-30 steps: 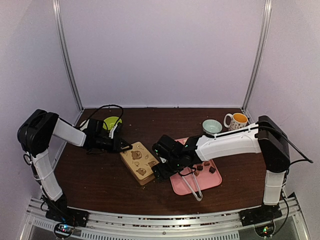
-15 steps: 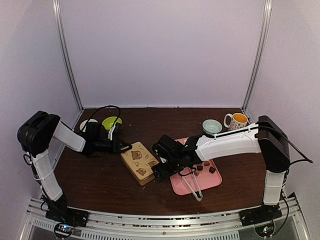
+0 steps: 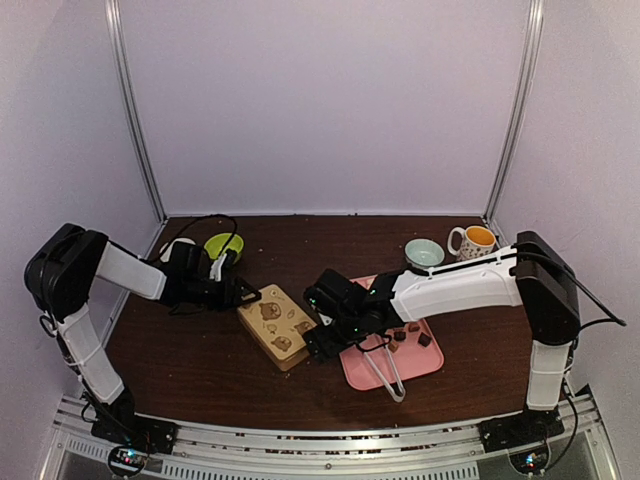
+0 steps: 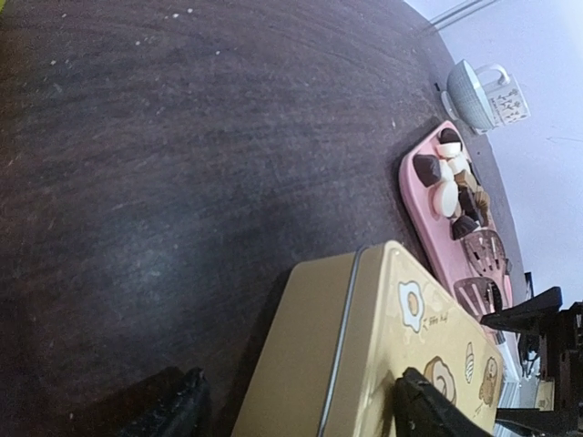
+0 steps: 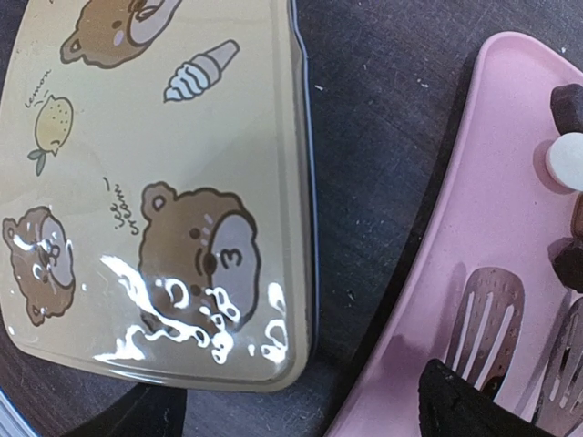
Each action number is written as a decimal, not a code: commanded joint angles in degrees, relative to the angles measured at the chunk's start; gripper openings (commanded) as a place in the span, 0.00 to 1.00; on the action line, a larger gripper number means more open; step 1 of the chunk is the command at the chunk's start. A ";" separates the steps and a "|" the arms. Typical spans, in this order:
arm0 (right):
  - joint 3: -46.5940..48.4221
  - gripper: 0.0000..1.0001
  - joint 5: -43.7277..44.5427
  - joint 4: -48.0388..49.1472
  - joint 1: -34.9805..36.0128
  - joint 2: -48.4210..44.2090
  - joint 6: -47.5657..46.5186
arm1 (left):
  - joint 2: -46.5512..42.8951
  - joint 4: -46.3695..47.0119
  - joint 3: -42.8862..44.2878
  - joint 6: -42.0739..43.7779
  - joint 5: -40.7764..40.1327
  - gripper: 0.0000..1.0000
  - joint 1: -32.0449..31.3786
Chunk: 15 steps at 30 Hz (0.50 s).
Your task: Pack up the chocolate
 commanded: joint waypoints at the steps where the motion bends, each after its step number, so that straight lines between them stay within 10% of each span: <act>1: 0.74 0.88 0.20 2.13 -0.59 -1.04 -0.11 | -2.11 -2.87 -3.63 -2.19 -1.64 0.70 0.00; 15: 0.09 0.88 -0.24 2.53 -0.61 -1.60 -0.56 | -5.00 13.91 -11.65 -11.68 4.41 0.76 1.08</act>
